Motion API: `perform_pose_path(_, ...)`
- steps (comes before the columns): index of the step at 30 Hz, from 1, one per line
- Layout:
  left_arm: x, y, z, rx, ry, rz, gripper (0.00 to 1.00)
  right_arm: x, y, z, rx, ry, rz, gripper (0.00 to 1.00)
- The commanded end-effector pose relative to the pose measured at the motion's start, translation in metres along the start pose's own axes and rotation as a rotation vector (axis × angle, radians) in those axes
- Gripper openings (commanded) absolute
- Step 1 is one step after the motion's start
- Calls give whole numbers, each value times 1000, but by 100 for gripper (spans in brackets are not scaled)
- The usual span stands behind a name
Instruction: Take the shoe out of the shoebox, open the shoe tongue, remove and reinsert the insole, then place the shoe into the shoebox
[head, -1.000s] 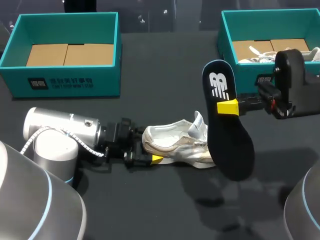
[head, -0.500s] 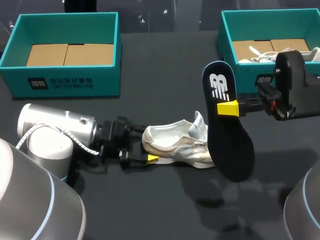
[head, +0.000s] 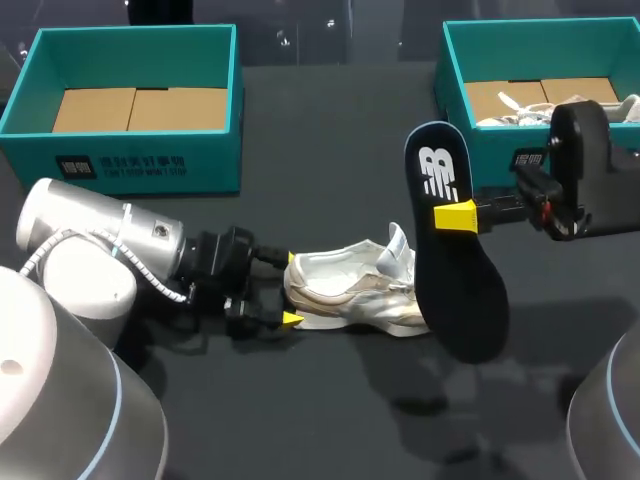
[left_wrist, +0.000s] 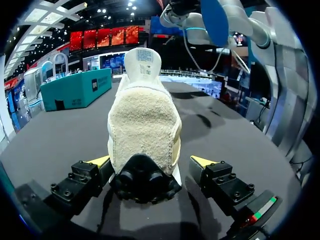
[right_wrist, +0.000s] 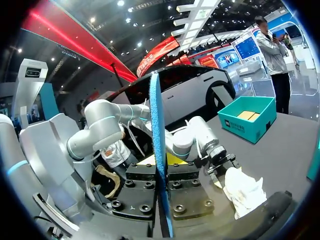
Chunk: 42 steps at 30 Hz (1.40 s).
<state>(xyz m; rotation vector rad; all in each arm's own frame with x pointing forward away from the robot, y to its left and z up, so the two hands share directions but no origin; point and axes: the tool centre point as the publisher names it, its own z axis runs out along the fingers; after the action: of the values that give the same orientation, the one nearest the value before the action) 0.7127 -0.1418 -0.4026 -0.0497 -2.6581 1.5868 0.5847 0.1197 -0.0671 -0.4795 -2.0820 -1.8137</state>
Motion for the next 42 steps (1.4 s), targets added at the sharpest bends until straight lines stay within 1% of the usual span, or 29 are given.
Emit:
perform_pose_path(1, -1, -3, -2, -24, 4, -2, 100, 2, -1, 0, -1, -4, 1, 0)
perform_pose_path(10, -1, -3, -2, -24, 4, -2, 100, 2, -1, 0, -1, -4, 1, 0)
perform_pose_path(15, -11, -9, -15, -110, -1, 8, 100, 2, -1, 0, -1, -4, 1, 0)
perform_pose_path(16, -13, -10, -17, -117, 3, 5, 100, 2, -1, 0, -1, -4, 1, 0)
perform_pose_path(19, -14, -12, -24, -162, 14, 12, 100, 2, -1, 0, -1, -4, 1, 0)
perform_pose_path(24, -17, -13, -30, -267, 45, 29, 100, 2, -1, 0, -1, -4, 1, 0)
perform_pose_path(28, -19, -20, -36, -338, 57, 40, 100, 2, -1, 0, -1, -4, 1, 0)
perform_pose_path(33, -13, -26, -41, -426, 53, 49, 100, 2, -1, 0, -1, -4, 1, 0)
perform_pose_path(36, -7, -28, -41, -495, 53, 44, 100, 2, -1, 0, -1, -4, 1, 0)
perform_pose_path(37, -5, -29, -41, -546, 57, 43, 100, 2, -1, 0, -1, -4, 1, 0)
perform_pose_path(38, -2, -30, -40, -630, 49, 62, 100, 2, -1, 0, -1, -4, 1, 0)
perform_pose_path(39, 2, -33, -40, -705, 22, 95, 100, 2, -1, 0, -1, -4, 1, 0)
perform_pose_path(40, 5, -37, -42, -753, -29, 141, 100, 2, -1, 0, -1, -4, 1, 0)
perform_pose_path(42, 5, -37, -42, -753, -29, 141, 100, 2, -1, 0, -1, -4, 1, 0)
